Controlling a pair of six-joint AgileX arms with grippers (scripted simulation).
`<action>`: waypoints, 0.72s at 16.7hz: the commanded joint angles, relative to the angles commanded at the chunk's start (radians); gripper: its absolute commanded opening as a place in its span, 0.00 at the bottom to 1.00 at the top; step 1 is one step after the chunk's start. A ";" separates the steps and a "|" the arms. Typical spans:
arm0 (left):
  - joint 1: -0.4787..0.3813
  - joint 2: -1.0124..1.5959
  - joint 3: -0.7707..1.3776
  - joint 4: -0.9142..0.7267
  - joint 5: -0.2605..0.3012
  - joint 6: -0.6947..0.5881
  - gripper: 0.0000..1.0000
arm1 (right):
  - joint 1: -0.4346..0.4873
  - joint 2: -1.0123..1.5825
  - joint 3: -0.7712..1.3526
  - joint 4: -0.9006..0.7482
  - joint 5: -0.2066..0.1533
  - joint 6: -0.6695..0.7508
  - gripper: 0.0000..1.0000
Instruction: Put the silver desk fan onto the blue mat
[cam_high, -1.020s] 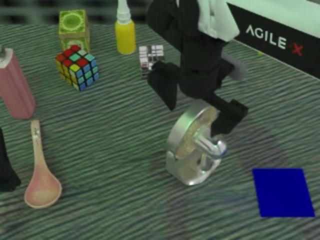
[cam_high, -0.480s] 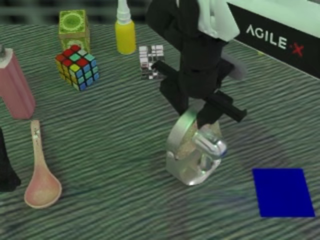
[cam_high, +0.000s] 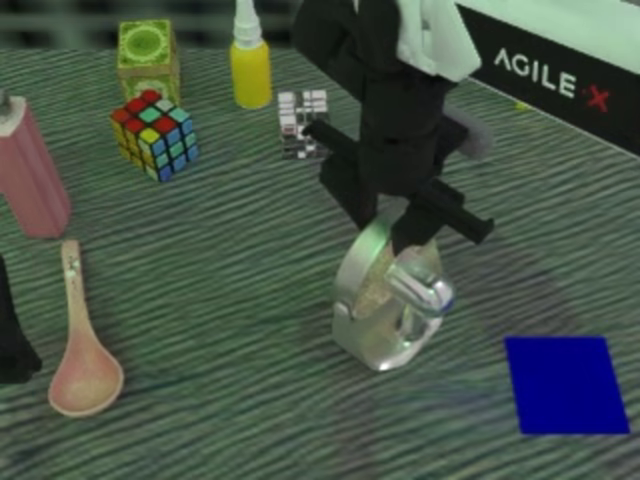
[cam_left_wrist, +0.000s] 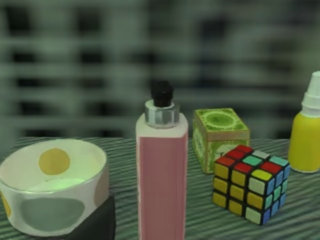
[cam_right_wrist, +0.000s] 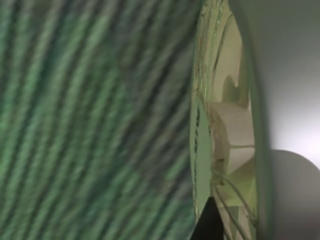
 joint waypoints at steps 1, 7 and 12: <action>0.000 0.000 0.000 0.000 0.000 0.000 1.00 | 0.000 0.000 0.000 0.000 0.000 0.000 0.00; 0.000 0.000 0.000 0.000 0.000 0.000 1.00 | 0.000 0.006 0.041 -0.039 -0.003 0.003 0.00; 0.000 0.000 0.000 0.000 0.000 0.000 1.00 | 0.005 0.035 0.241 -0.198 -0.001 0.002 0.00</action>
